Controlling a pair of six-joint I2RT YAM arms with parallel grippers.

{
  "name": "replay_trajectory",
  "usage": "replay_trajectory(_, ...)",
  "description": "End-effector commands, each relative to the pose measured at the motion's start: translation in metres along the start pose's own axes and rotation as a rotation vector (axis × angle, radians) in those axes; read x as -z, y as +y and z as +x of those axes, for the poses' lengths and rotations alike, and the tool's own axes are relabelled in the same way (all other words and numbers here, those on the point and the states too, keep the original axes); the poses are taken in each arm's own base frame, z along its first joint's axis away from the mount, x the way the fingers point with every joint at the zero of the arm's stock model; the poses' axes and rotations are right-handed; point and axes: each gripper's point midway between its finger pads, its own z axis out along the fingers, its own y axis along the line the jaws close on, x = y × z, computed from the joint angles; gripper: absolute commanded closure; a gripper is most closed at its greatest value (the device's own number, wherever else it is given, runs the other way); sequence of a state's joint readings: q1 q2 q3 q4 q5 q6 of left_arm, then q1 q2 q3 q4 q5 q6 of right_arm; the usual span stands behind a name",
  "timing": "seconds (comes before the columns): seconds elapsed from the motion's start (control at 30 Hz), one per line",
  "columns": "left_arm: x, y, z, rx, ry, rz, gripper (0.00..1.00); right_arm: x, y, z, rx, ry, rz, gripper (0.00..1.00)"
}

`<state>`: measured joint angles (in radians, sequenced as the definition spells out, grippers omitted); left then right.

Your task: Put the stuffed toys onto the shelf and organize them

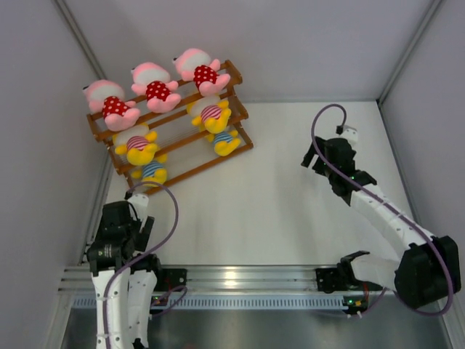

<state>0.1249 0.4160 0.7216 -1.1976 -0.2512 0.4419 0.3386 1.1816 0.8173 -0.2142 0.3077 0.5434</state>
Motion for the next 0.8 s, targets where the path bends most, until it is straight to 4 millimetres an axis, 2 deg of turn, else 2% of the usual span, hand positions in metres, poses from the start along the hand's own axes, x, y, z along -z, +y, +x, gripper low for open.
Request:
replay_trajectory(0.0,-0.011,0.021,-0.011,0.123,-0.048,-0.141,0.05,0.012,-0.033,-0.011,0.018,-0.046,0.08,0.11)
replay_trajectory(0.3,-0.021,0.033,-0.004,0.259,-0.014,-0.238,0.03,0.018,-0.053,-0.004,0.119,-0.062,0.119,0.08)
replay_trajectory(0.77,-0.024,0.037,0.003,0.303,0.014,-0.274,0.03,0.011,-0.052,-0.003,0.14,-0.07,0.107,0.07)
